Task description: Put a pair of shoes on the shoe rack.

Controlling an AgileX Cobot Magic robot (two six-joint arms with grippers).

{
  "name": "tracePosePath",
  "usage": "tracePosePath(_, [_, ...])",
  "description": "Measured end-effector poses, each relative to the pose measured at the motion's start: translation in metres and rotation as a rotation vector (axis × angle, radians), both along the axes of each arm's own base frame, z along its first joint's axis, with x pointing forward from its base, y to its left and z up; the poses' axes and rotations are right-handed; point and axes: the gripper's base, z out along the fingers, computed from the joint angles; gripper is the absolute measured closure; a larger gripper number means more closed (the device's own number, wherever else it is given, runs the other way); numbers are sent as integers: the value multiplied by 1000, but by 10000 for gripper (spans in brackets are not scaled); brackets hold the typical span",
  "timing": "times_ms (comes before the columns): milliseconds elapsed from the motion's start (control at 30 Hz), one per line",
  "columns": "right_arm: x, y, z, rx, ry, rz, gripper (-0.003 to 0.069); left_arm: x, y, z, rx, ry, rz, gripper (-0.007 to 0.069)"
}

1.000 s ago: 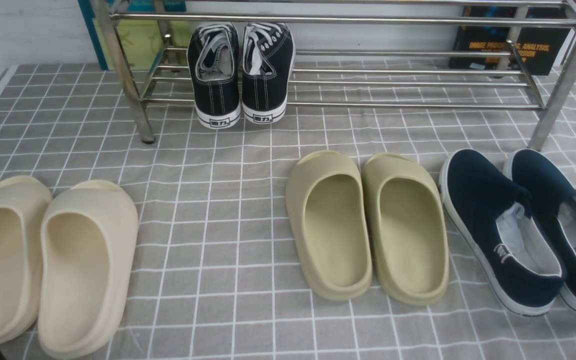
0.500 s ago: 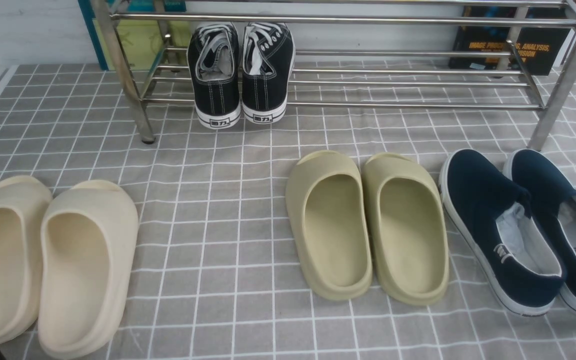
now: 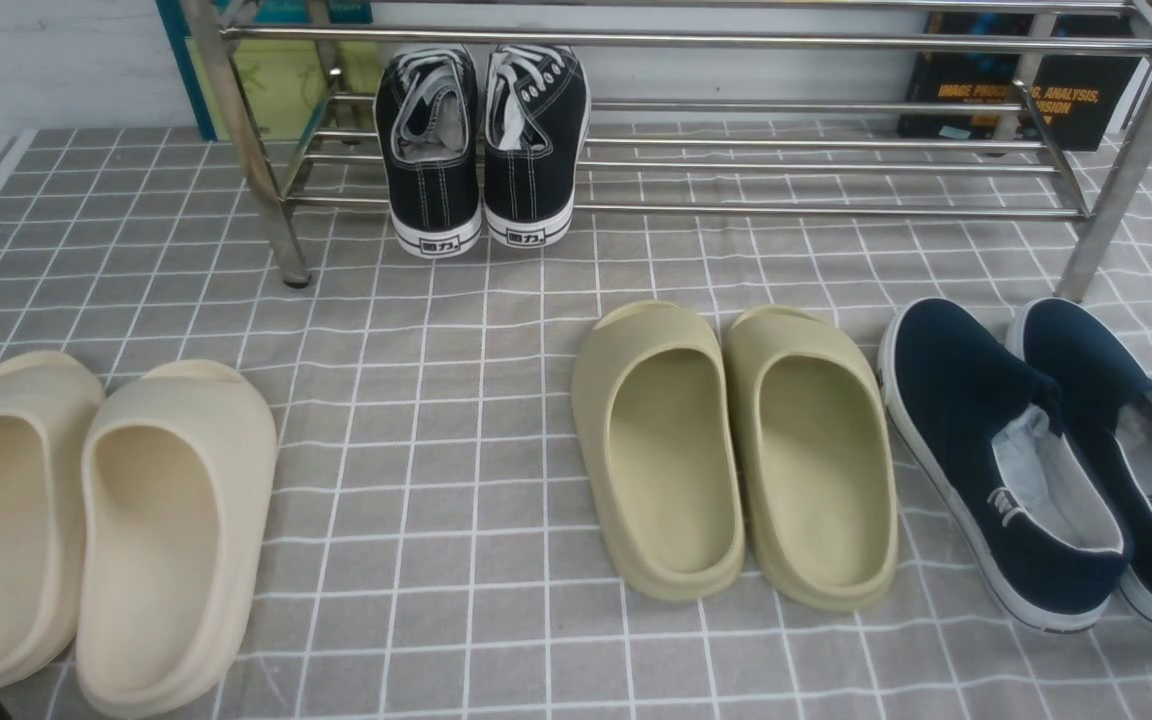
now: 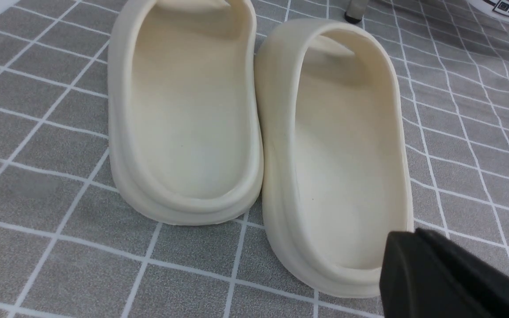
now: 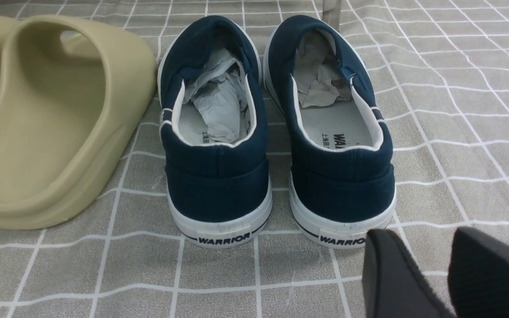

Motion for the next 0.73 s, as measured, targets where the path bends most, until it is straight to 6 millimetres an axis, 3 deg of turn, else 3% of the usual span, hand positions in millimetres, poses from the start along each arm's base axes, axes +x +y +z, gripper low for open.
tracePosePath(733, [0, 0, 0, 0, 0, 0, 419, 0, 0, 0, 0, 0, 0, 628])
